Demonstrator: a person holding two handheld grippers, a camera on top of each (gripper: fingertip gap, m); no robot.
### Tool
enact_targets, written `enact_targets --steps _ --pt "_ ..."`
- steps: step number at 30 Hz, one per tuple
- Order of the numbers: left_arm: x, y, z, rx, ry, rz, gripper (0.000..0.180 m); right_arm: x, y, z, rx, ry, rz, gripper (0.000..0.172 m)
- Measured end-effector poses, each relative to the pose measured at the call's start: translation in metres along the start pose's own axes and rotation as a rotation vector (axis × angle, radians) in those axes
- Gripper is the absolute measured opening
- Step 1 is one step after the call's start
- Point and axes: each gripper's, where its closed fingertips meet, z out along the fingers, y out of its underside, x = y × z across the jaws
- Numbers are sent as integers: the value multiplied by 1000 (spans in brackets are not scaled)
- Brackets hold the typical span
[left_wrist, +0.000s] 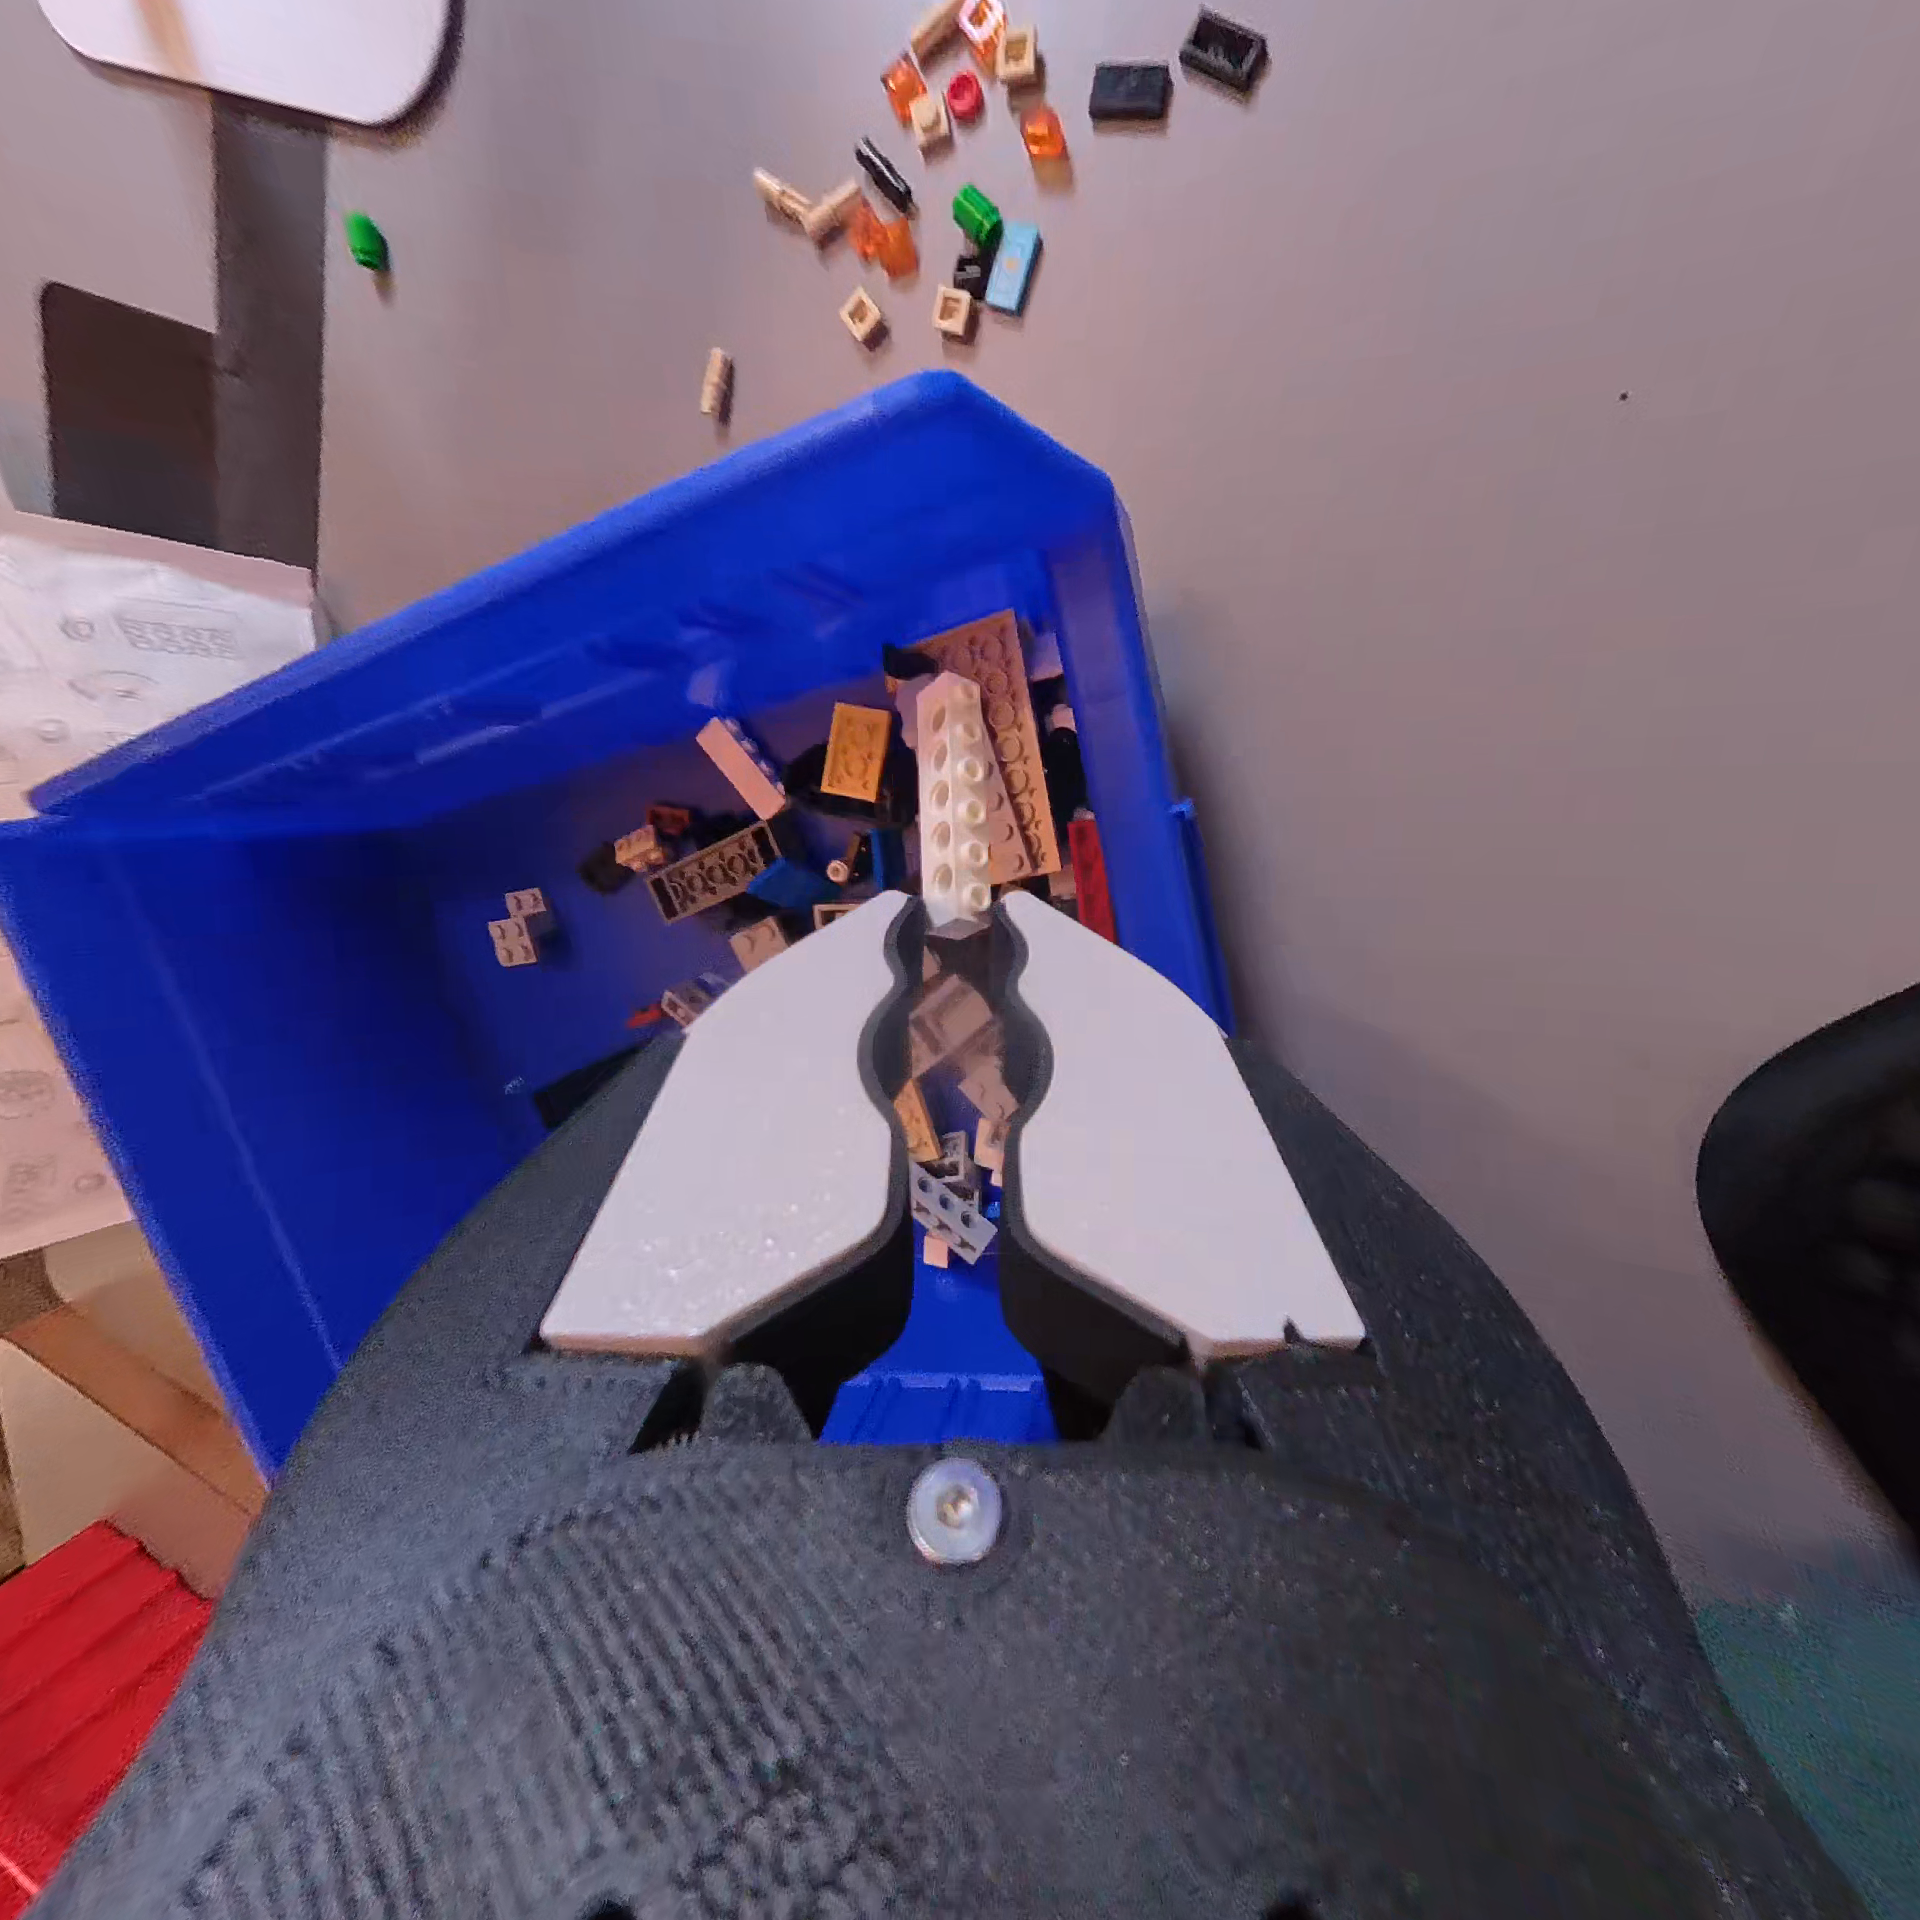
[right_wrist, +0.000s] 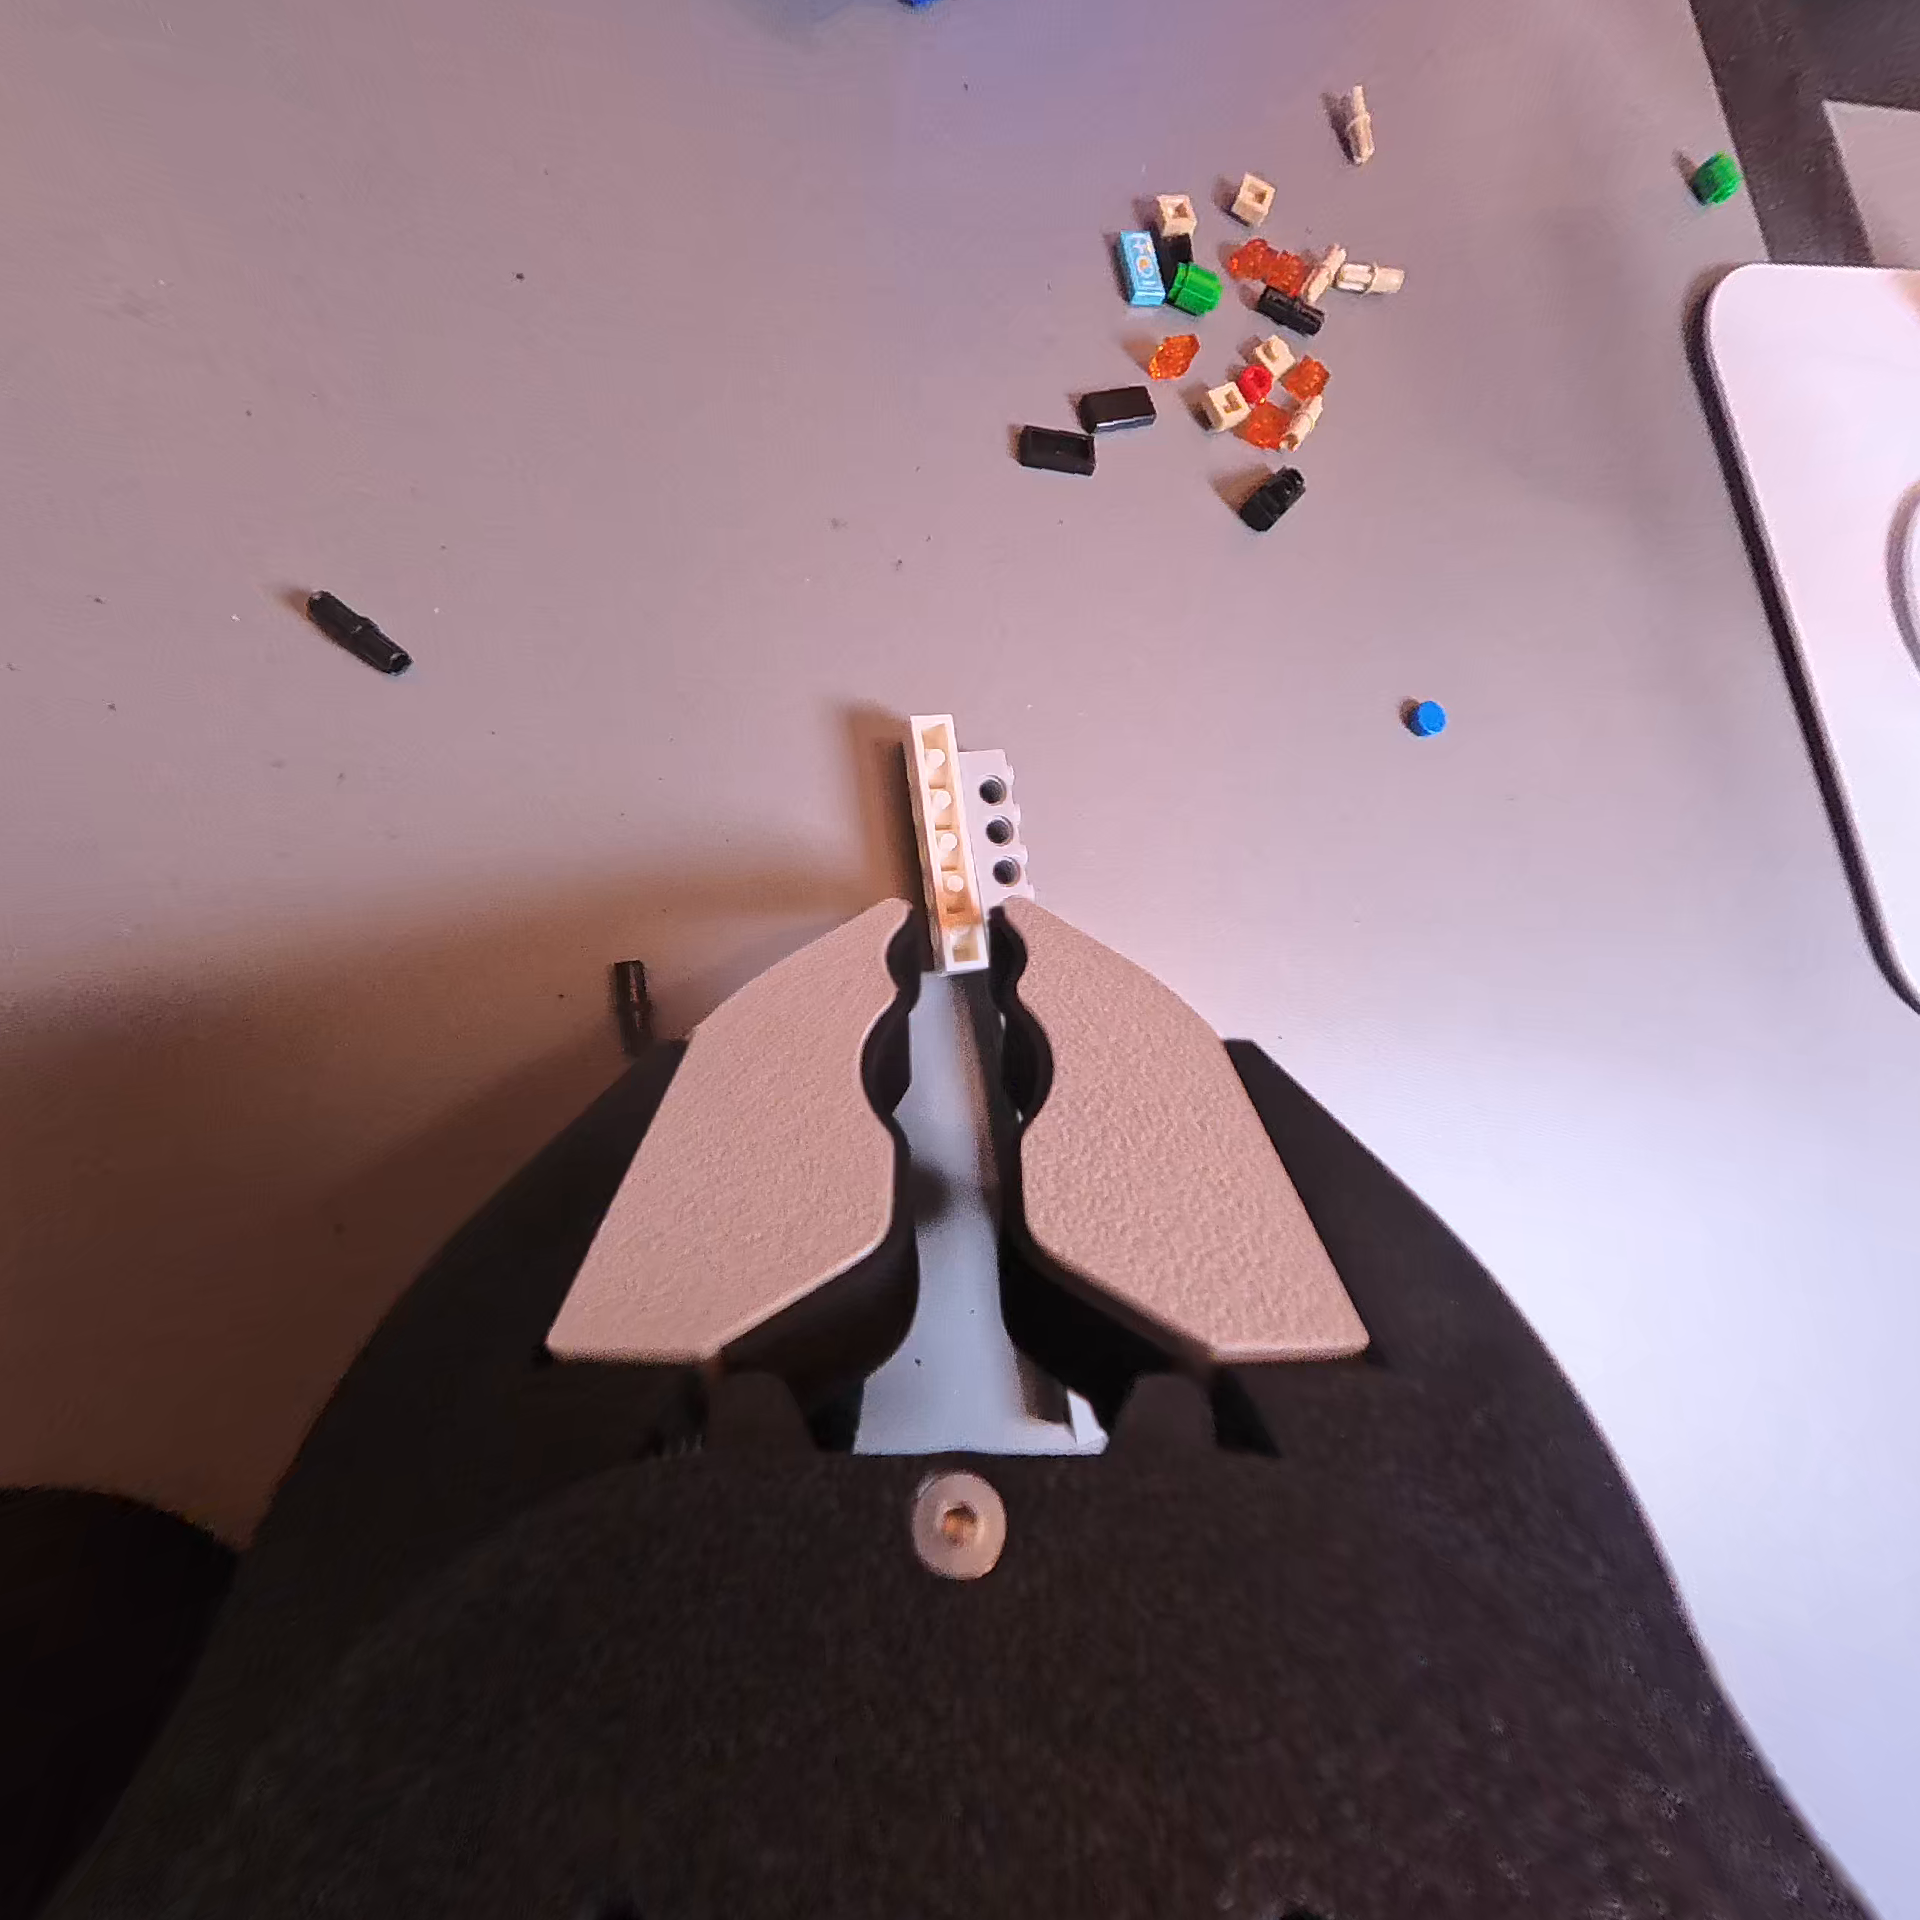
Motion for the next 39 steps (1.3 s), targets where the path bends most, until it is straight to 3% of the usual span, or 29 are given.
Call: enact_targets --steps 1,4,7,13,17,18,20,28,30,32,34,35,39 --pt "1 2 3 -13 8 2 13 0 1 0 -8 9 -11 6" --pt "-4 1 5 -8 -20 2 37 -1 1 -1 -16 15 -29 4" --pt "-7 -14 -4 77 -52 12 46 -2 -2 -4 14 11 -25 0" --pt "38 -83 -23 371 68 135 36 -1 -7 -11 59 3 -15 3" --pt "72 -120 -14 484 169 181 35 -6 5 0 -17 -40 22 26" --pt "79 -127 -9 497 191 189 35 -5 6 2 -19 -29 11 25" --pt "89 -139 4 517 208 190 35 -5 3 1 -23 -19 -18 8" --pt "122 -181 44 608 207 210 33 -18 -42 -23 219 21 -130 8" --pt "126 -186 44 615 171 276 9 -25 -51 -27 257 9 -146 8" --pt "129 -184 34 596 170 307 9 -29 -55 -32 292 -21 -131 9" --pt "122 -178 18 572 162 299 9 -26 -48 -36 264 -58 -78 27" --pt "109 -170 10 546 118 296 9 -21 -40 -38 232 -57 -69 33" --pt "45 -126 -34 456 -38 170 9 0 7 -46 69 -64 -35 31"
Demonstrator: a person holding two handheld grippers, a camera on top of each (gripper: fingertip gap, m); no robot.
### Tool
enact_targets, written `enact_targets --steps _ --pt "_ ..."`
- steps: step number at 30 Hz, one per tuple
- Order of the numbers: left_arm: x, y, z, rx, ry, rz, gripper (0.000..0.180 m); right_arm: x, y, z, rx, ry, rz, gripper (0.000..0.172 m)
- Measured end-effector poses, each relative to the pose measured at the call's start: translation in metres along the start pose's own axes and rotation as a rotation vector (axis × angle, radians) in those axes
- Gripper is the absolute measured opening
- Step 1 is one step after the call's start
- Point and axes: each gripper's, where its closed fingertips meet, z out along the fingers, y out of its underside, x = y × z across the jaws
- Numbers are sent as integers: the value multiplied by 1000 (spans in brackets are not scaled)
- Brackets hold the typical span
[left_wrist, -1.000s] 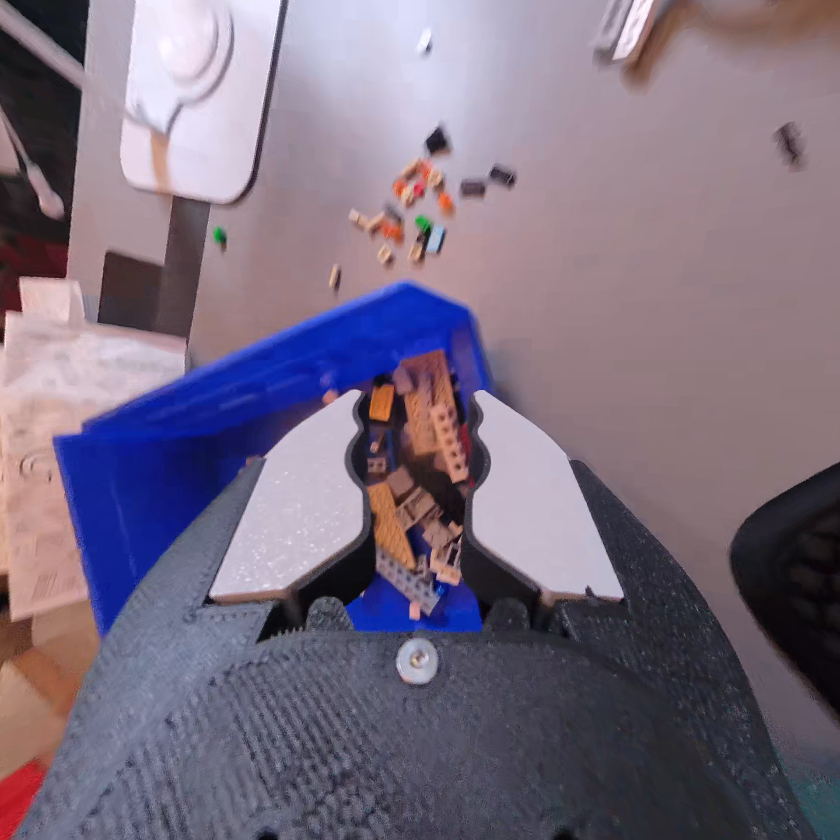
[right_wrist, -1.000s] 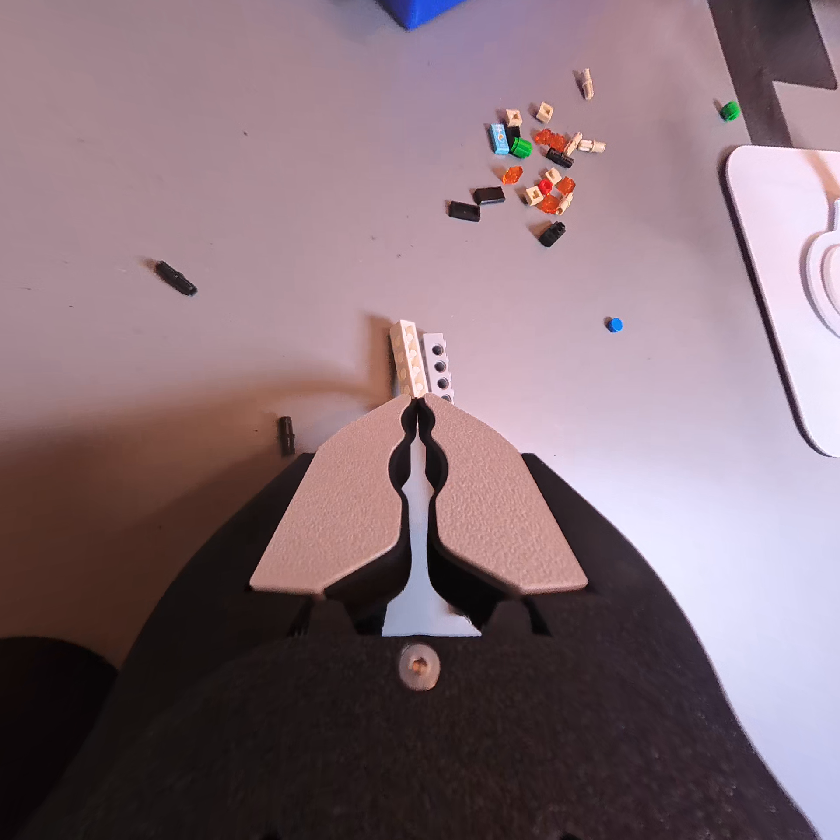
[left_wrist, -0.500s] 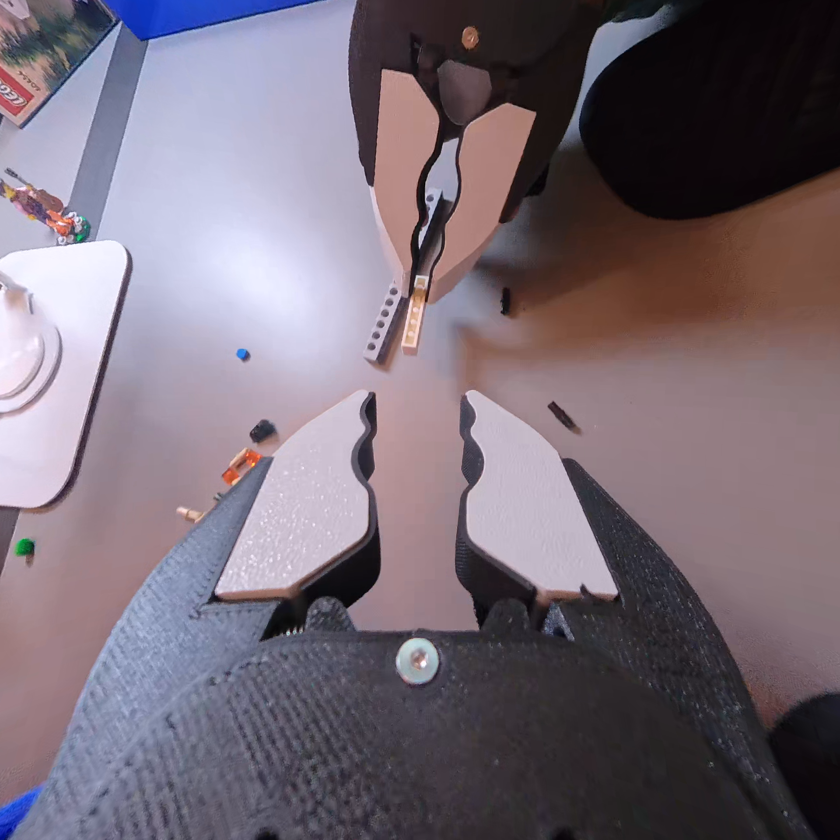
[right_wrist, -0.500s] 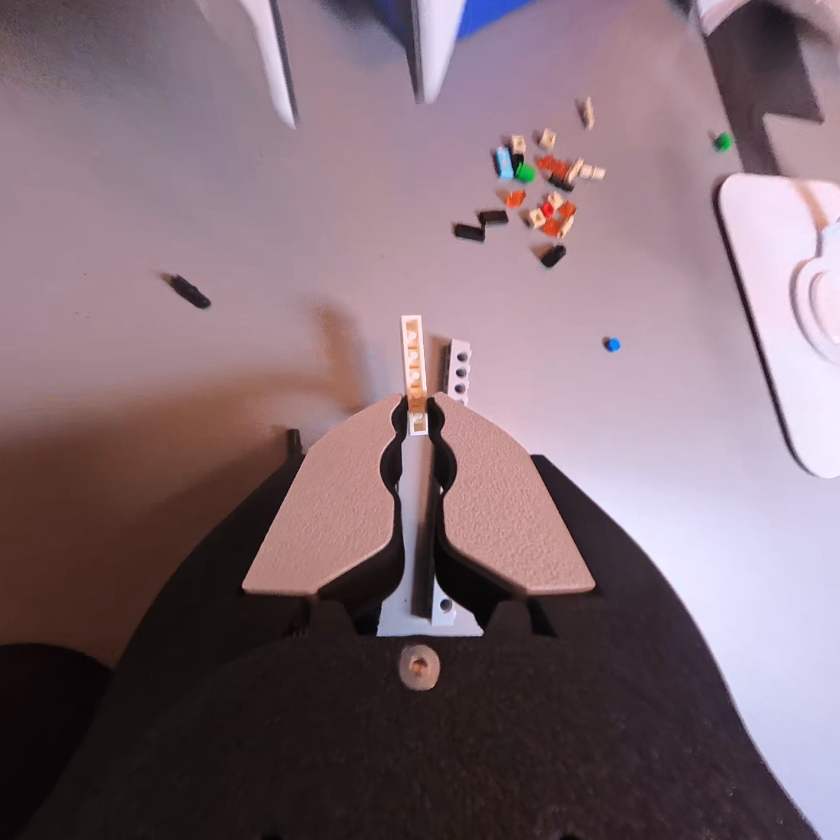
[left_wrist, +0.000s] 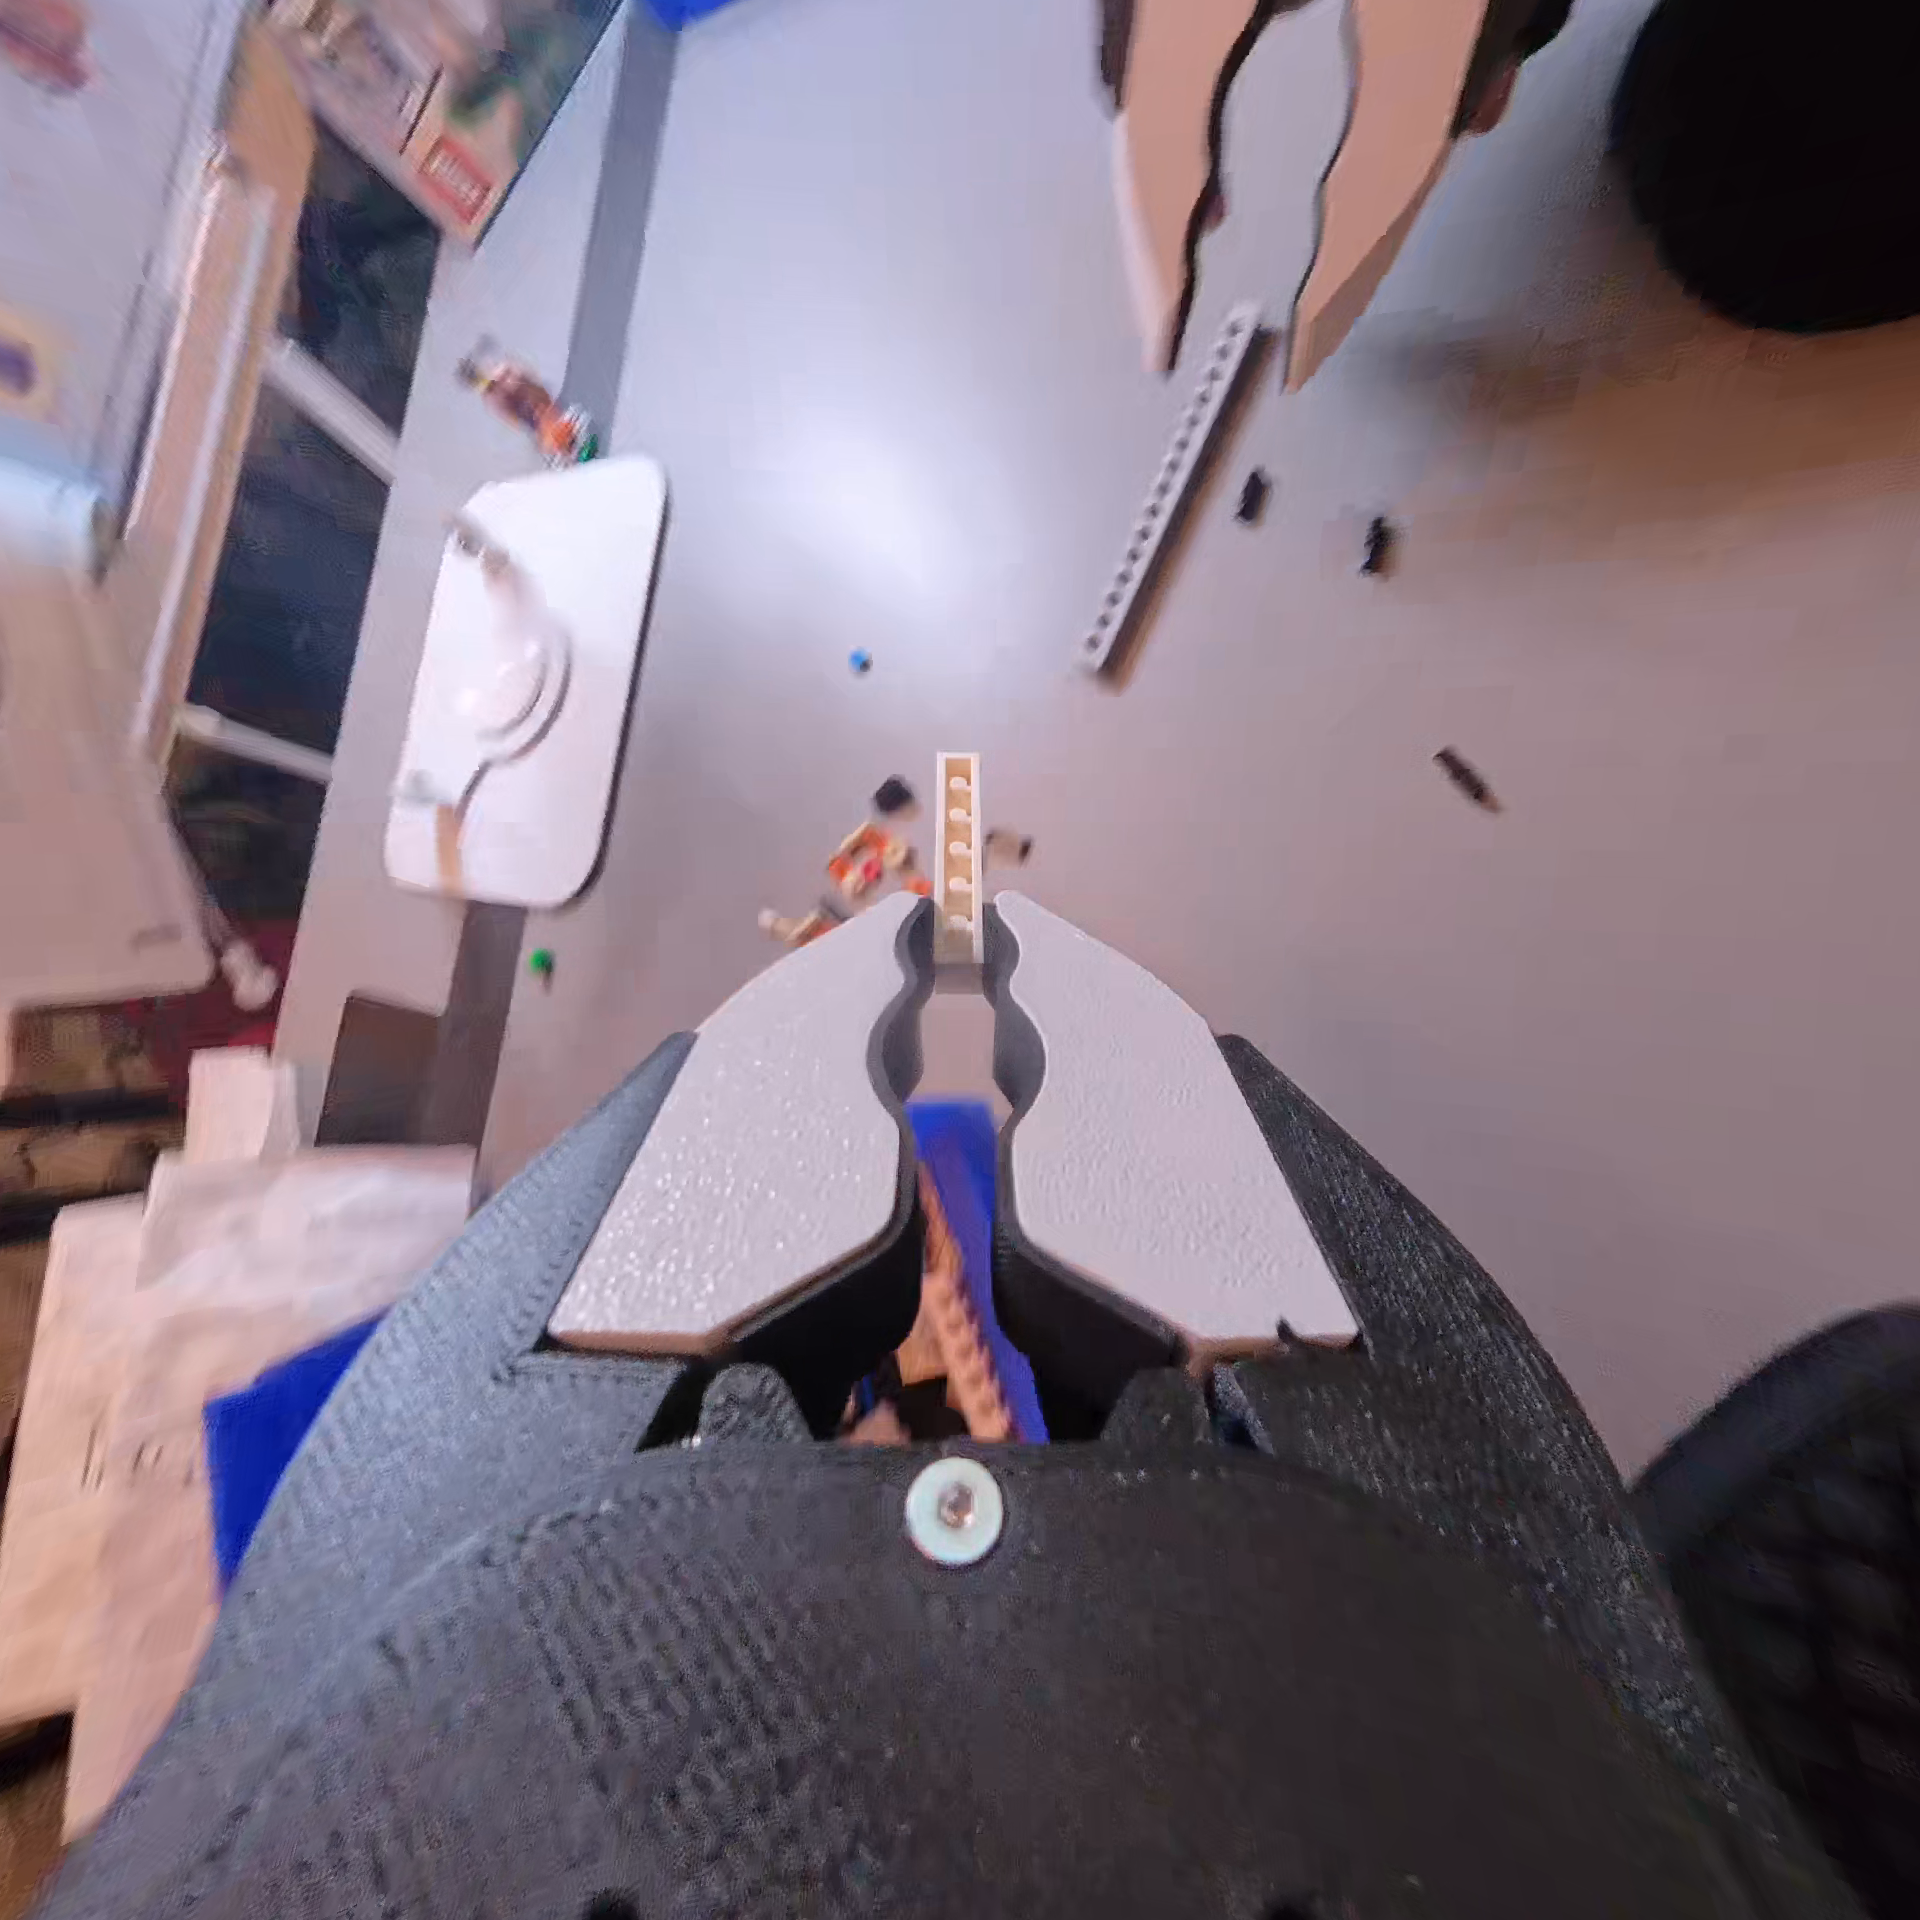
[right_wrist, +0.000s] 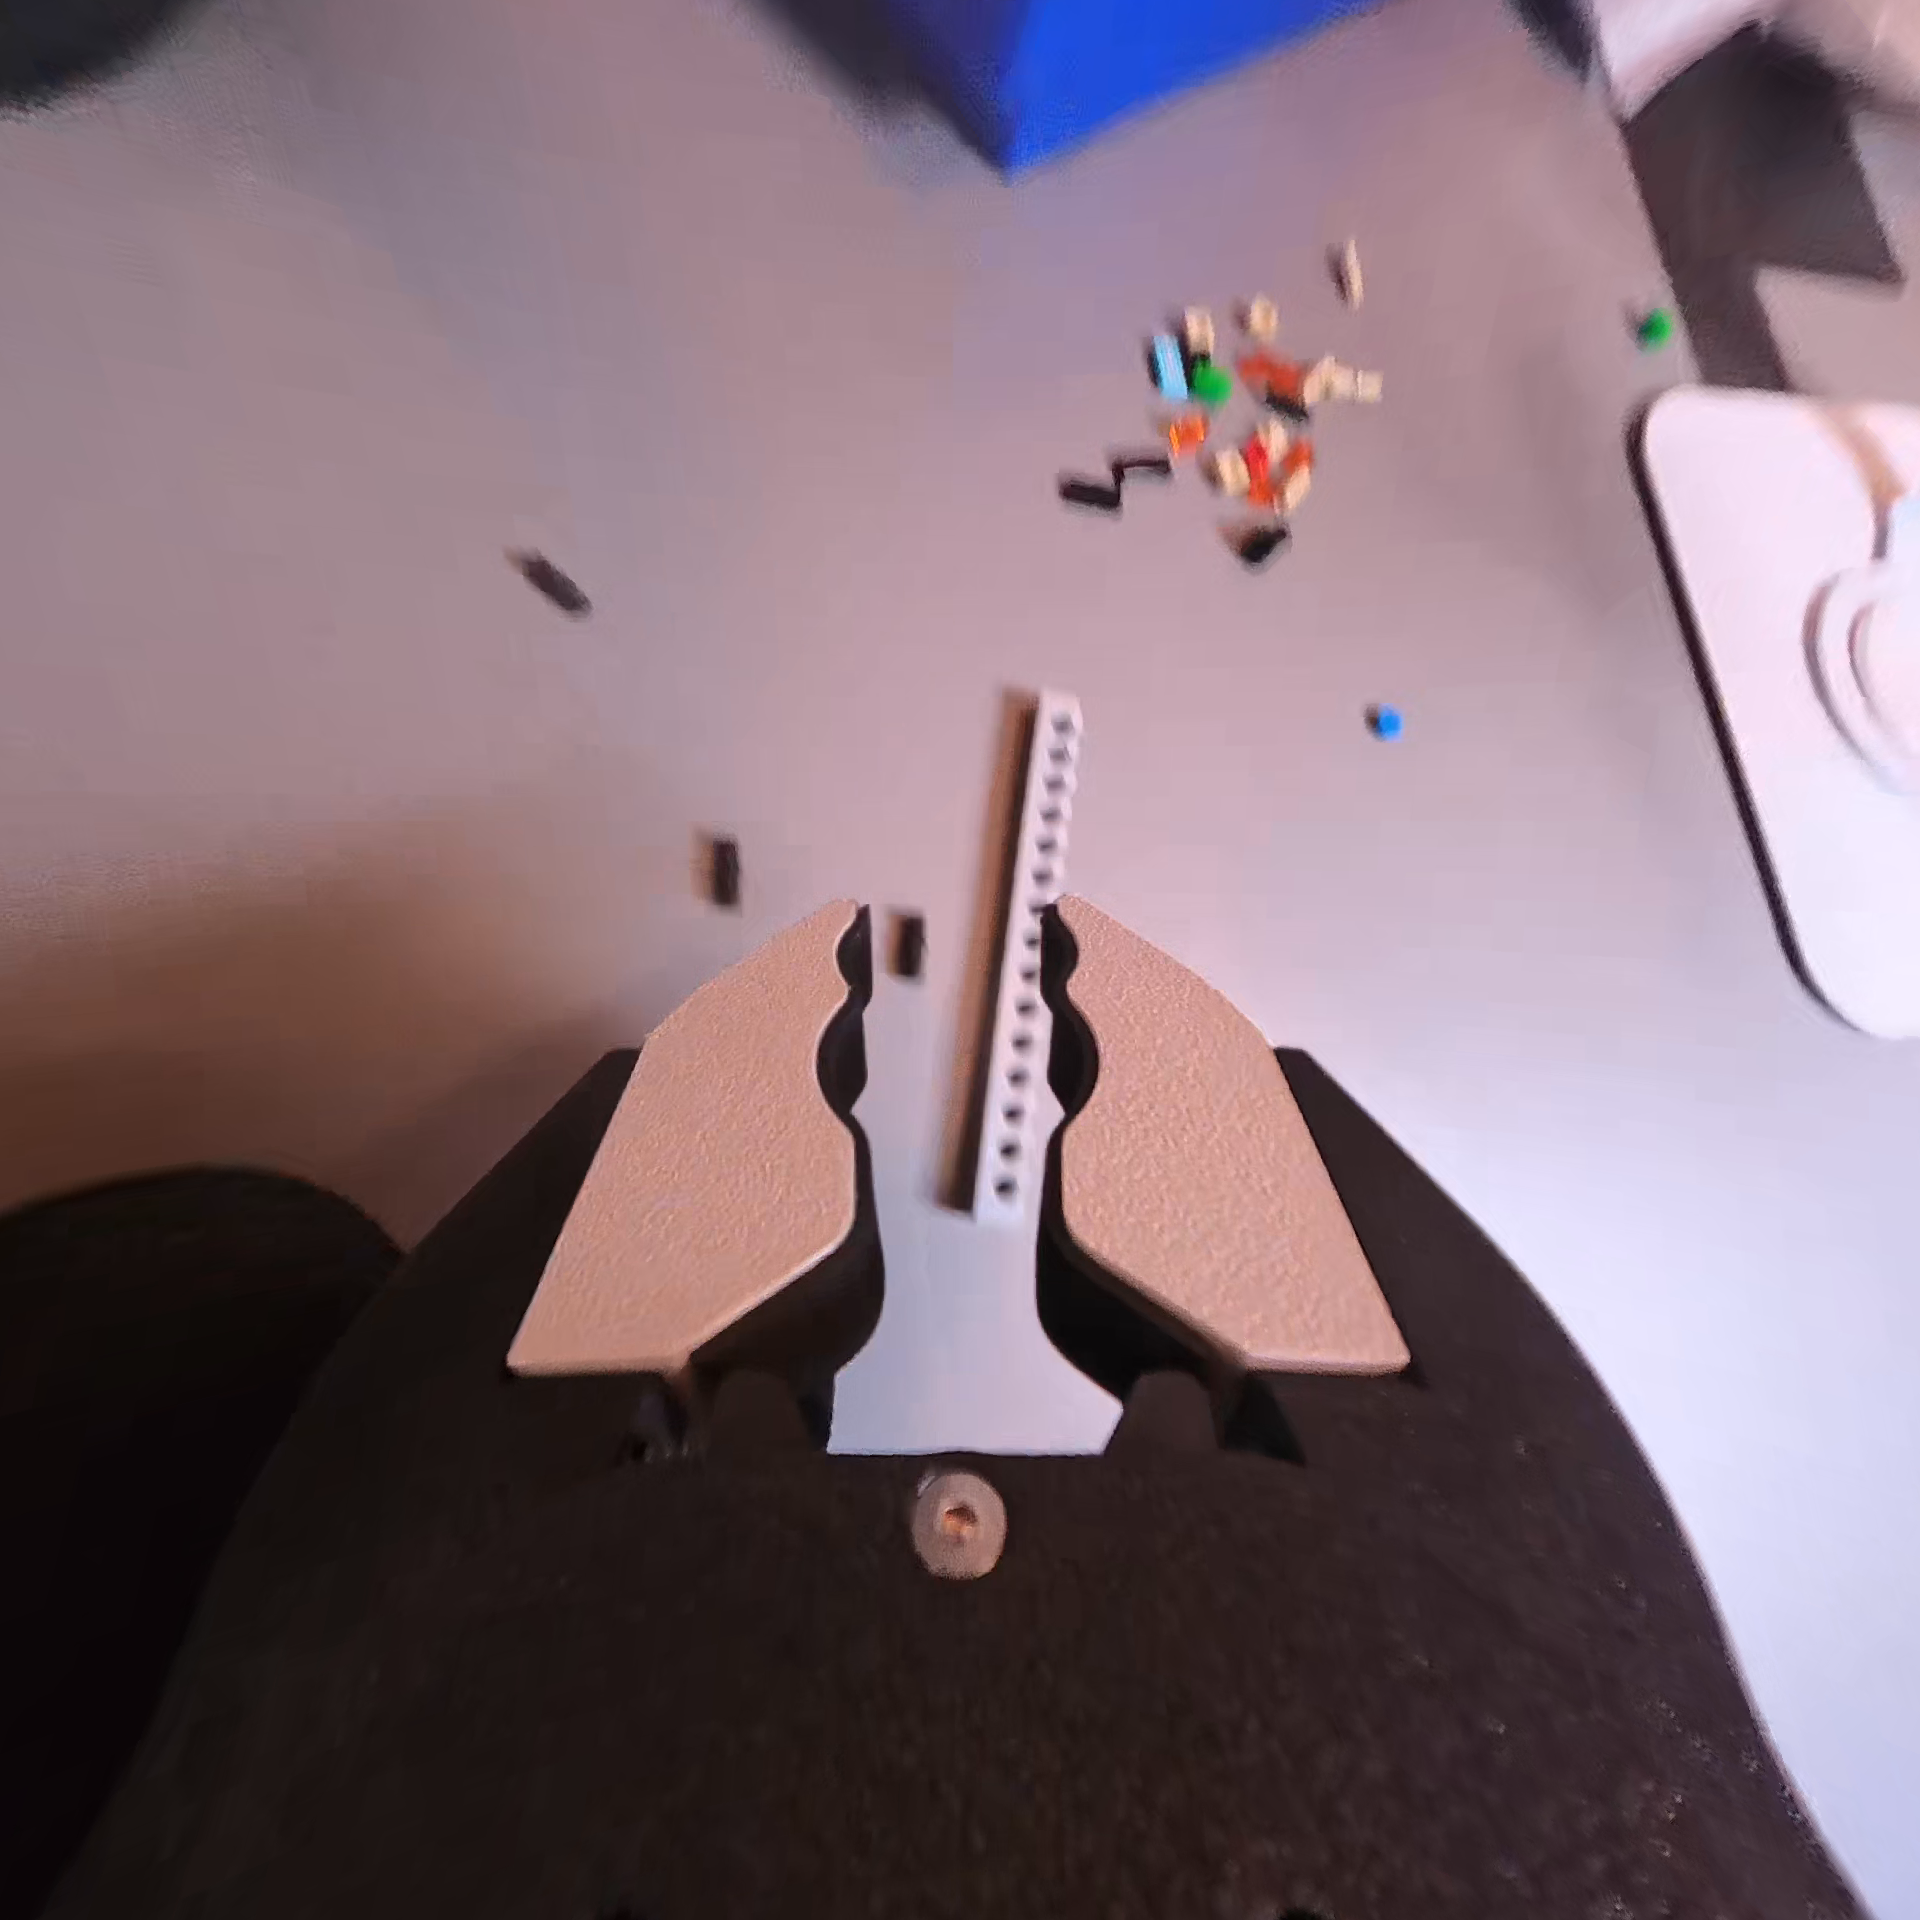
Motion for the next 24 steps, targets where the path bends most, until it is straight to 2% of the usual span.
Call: enact_targets --steps 3,6,8,11,14,17,20,24 --pt "-41 48 -36 -160 -146 -86 8 11 31 -4 -91 -2 68 30" --pt "-56 100 -51 -324 -176 -181 9 13 47 0 -133 -20 110 29" --pt "-57 121 -51 -385 -155 -213 9 12 52 6 -156 -27 115 28" --pt "-57 134 -48 -430 -139 -221 30 13 53 9 -162 -29 136 12" --pt "-55 115 -43 -341 -136 -183 39 21 48 7 -132 37 96 11" --pt "-43 72 -31 -163 -94 -107 37 25 22 0 -6 89 51 11" --pt "-10 26 -6 -3 18 -9 35 17 -10 -5 114 130 -35 11" --pt "36 0 39 27 151 104 37 -5 -40 1 204 129 -115 11"
